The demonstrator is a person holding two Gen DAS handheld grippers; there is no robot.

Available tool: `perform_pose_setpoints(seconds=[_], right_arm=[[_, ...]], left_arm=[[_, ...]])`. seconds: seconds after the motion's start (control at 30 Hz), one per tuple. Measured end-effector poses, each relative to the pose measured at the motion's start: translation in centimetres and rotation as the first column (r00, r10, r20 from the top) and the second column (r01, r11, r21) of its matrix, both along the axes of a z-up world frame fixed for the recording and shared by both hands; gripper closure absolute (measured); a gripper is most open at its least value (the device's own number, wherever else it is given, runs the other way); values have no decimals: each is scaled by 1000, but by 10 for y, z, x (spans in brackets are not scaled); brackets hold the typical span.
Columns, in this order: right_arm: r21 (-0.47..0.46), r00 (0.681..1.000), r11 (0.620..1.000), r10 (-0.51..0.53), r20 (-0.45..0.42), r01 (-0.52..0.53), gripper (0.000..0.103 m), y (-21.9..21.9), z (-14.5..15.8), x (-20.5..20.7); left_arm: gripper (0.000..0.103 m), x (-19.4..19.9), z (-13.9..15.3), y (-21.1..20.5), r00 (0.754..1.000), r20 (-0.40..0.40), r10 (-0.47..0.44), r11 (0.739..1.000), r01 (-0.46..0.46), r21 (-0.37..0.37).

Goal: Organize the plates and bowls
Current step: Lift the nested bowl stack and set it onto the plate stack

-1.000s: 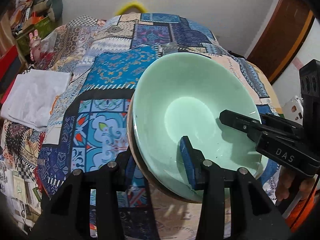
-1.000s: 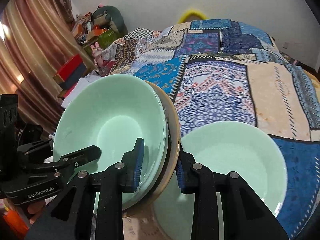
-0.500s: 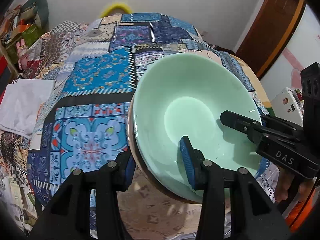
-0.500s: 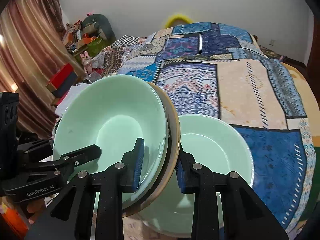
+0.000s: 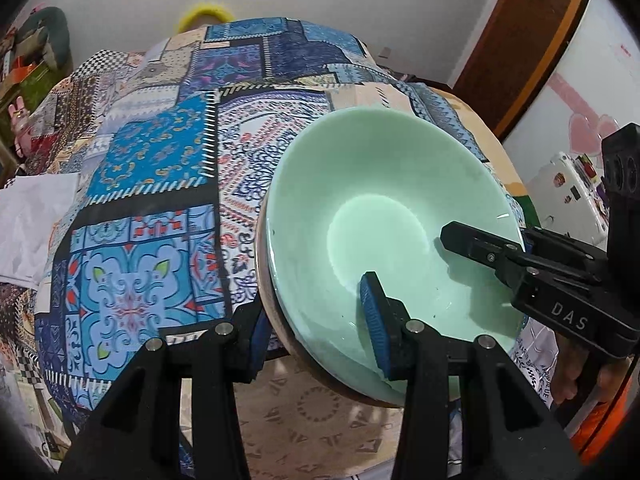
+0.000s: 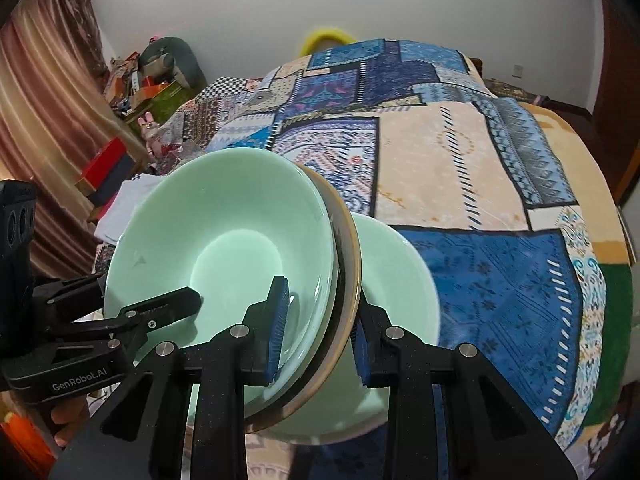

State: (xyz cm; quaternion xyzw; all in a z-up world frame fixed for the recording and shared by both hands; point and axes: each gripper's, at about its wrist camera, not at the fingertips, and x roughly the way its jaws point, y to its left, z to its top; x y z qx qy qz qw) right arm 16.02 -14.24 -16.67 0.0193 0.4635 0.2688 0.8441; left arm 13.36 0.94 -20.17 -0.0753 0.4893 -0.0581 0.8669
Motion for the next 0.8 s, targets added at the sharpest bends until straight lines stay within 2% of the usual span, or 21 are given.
perform_pose_setpoints(seconds=[0.6, 0.8], right_arm=[[8, 997, 999, -39, -60, 39, 77, -16, -22, 10], [50, 994, 997, -53, -92, 57, 76, -20, -30, 13]], left_arm=[[60, 22, -25, -12, 998, -57, -12, 1000, 12, -2], [60, 25, -24, -11, 999, -53, -1, 1000, 0, -11]])
